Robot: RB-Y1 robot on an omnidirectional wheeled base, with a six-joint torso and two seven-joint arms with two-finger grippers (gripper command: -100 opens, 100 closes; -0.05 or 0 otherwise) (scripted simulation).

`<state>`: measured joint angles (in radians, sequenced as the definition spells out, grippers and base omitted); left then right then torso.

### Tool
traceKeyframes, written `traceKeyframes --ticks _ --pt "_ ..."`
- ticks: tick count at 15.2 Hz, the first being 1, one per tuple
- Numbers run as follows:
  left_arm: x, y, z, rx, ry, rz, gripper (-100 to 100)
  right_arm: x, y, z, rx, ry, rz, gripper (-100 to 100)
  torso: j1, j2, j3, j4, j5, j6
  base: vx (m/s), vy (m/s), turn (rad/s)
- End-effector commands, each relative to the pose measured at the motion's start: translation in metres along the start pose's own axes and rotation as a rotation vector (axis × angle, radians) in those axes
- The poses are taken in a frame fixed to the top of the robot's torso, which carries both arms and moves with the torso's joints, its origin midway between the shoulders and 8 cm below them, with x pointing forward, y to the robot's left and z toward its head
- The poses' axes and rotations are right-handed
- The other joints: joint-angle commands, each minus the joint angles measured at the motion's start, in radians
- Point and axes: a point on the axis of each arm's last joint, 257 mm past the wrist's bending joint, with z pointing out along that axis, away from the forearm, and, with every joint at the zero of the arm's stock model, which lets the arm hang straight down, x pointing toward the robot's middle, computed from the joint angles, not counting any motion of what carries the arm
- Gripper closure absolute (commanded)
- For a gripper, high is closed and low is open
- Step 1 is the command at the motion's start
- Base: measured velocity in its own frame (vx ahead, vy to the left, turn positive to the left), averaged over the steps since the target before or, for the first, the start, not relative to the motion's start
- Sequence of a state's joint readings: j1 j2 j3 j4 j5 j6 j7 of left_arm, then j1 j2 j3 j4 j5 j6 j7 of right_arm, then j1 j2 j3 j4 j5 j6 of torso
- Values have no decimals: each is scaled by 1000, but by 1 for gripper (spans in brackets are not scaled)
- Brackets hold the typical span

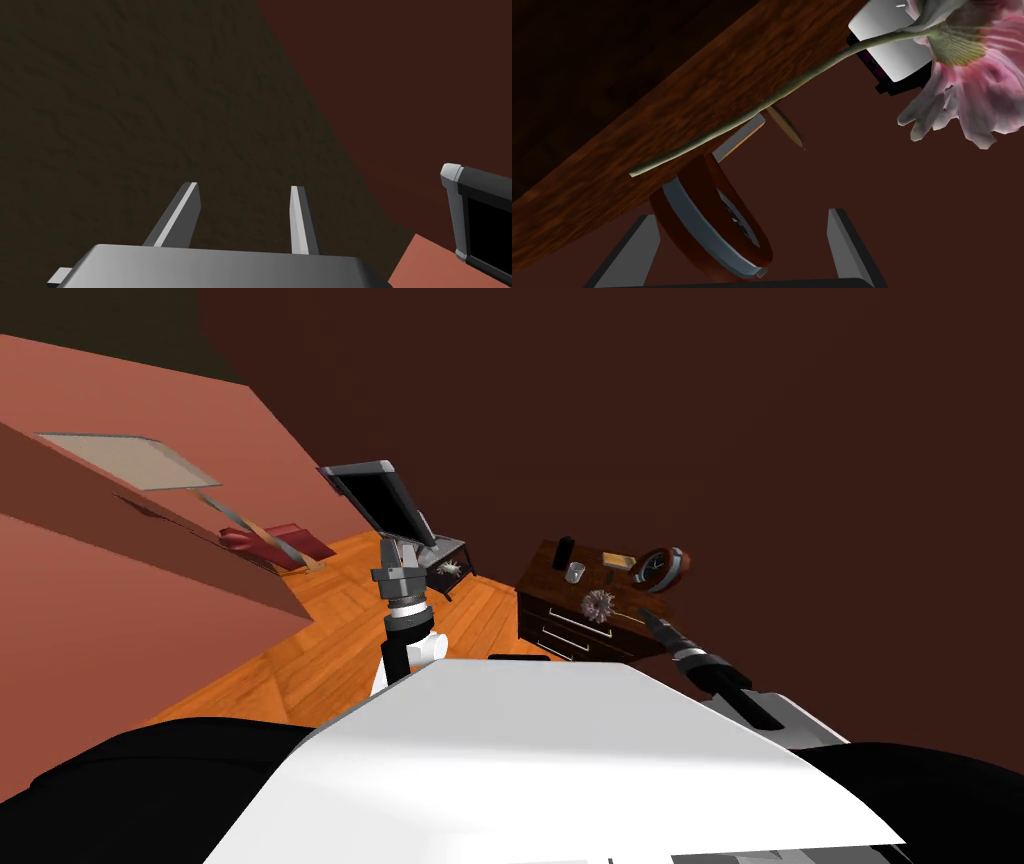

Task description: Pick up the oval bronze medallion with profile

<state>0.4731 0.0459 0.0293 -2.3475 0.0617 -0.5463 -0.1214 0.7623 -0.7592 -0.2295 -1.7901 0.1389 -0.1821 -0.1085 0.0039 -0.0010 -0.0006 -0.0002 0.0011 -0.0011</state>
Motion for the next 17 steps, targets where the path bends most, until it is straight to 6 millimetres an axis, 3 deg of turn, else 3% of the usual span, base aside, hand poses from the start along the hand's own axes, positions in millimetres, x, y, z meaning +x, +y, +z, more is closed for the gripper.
traceKeyframes --ticks 1,3,7,11,12,14,17 --pt "0 0 0 0 0 0 0 -6 -20 -5 46 7 -24 -100 0 0 0 0 0 0 25 61 216" --pt "0 0 0 0 0 0 0 -22 -63 -18 146 20 -74 -100 0 0 0 0 0 0 33 89 376" --pt "0 0 0 0 0 0 0 -34 -86 -25 201 30 -110 -100 1 -2 -1 0 0 1 46 71 217" --pt "0 0 0 0 0 0 0 -56 -126 -43 299 38 -162 -100 0 -1 0 0 0 0 39 57 224" --pt "0 0 0 0 0 0 0 -66 -143 -52 344 41 -185 -100 0 -1 -1 0 0 0 50 65 299" --pt "0 0 0 0 0 0 0 -67 -144 -52 346 41 -185 -100 0 -1 -1 0 0 1 47 44 147" --pt "0 0 0 0 0 0 0 -88 -174 -71 429 44 -227 -100 -1 0 0 0 0 0 44 46 218"
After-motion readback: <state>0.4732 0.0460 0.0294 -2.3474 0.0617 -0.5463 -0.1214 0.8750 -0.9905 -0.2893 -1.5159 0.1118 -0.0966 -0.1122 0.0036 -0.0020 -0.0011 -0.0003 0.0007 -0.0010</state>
